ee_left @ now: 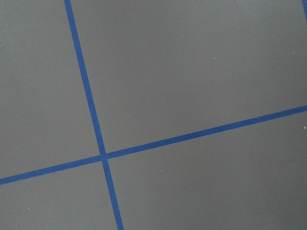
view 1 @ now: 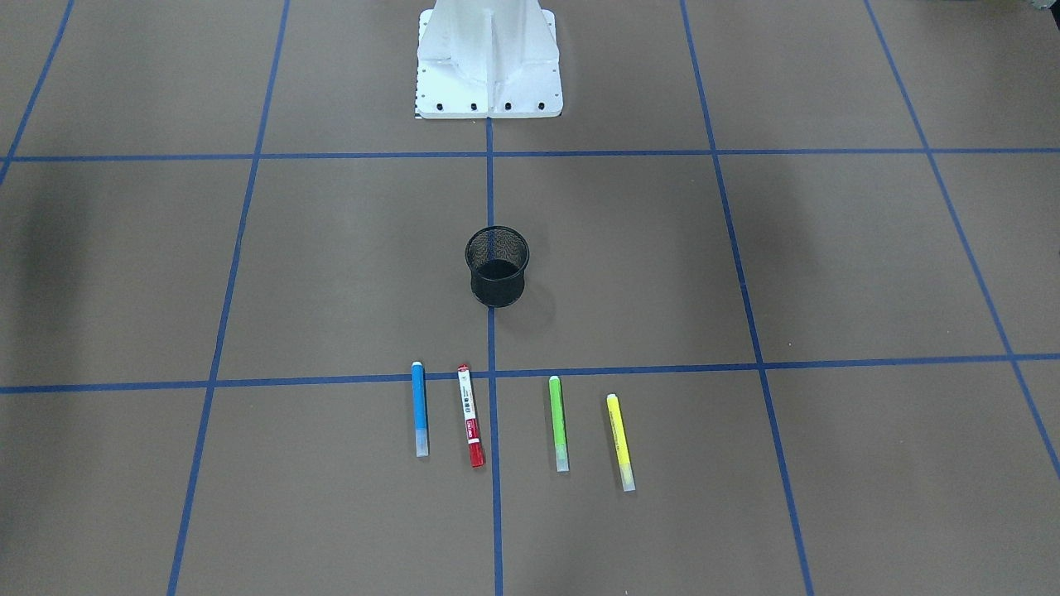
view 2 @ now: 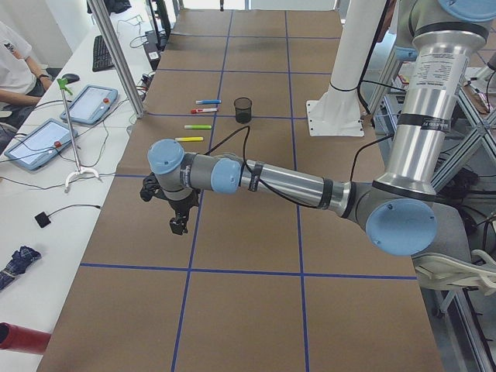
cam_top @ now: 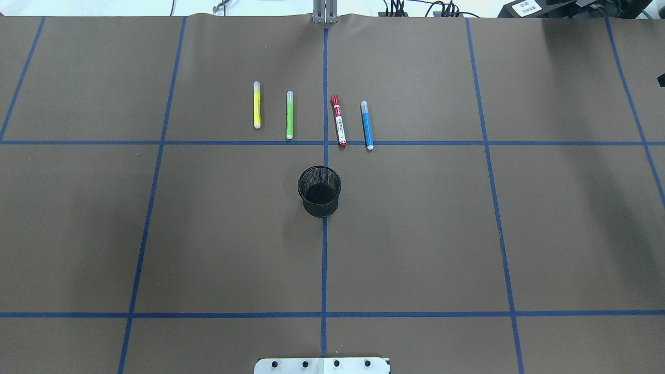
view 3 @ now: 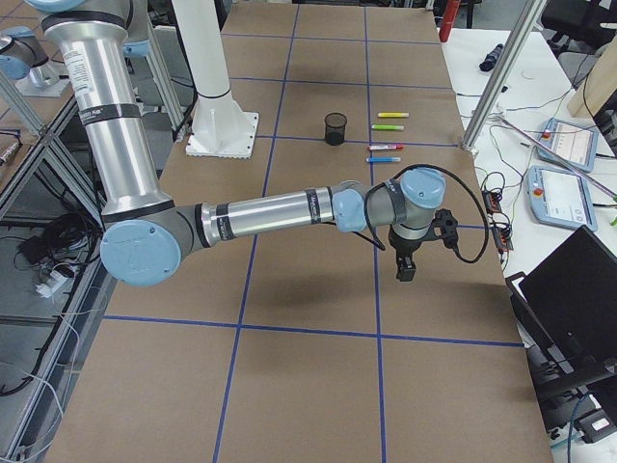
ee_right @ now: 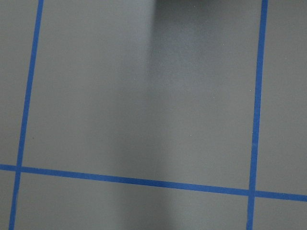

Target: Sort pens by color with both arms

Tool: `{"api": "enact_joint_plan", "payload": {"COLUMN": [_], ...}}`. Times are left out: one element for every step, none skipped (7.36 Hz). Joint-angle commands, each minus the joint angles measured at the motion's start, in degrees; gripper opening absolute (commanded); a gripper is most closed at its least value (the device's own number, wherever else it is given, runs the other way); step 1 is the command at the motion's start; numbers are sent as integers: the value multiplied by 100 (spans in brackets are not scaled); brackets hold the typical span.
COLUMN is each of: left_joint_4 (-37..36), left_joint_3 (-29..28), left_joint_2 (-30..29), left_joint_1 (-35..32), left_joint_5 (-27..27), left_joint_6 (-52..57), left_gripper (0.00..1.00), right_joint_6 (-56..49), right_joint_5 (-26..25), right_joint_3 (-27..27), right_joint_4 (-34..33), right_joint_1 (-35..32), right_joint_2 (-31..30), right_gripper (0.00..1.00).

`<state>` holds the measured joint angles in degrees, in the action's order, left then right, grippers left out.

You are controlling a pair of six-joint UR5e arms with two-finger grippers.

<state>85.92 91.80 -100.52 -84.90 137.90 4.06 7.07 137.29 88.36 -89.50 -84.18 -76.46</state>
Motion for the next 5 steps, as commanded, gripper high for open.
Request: {"api": "enact_joint_plan", "payload": {"left_joint_4": [4,-23,-31,-23,-23], "left_joint_3": [22,187,180,180,180], "left_joint_2": [15,6,6,6,15], "left_joint_1": [0,0,17,9,9], "left_joint_5": [0,0,0,0,0], "left_joint_6": [-106,-116,-125,-125,-125], "left_gripper": [99,100,100,100,100], "right_joint_6": [-3,-3,-3,-3,-3], "right_joint_5": [-9,-18,-35,-53,-53], "right_joint_3": [6,5,-3,-3,-3], "right_joint_4": [3,3,3,3,12], "right_joint_1": [-2,-2,-2,-2,7], "right_joint_2": [-9,0,8,17,26], "right_gripper": [99,99,99,98,99]}}
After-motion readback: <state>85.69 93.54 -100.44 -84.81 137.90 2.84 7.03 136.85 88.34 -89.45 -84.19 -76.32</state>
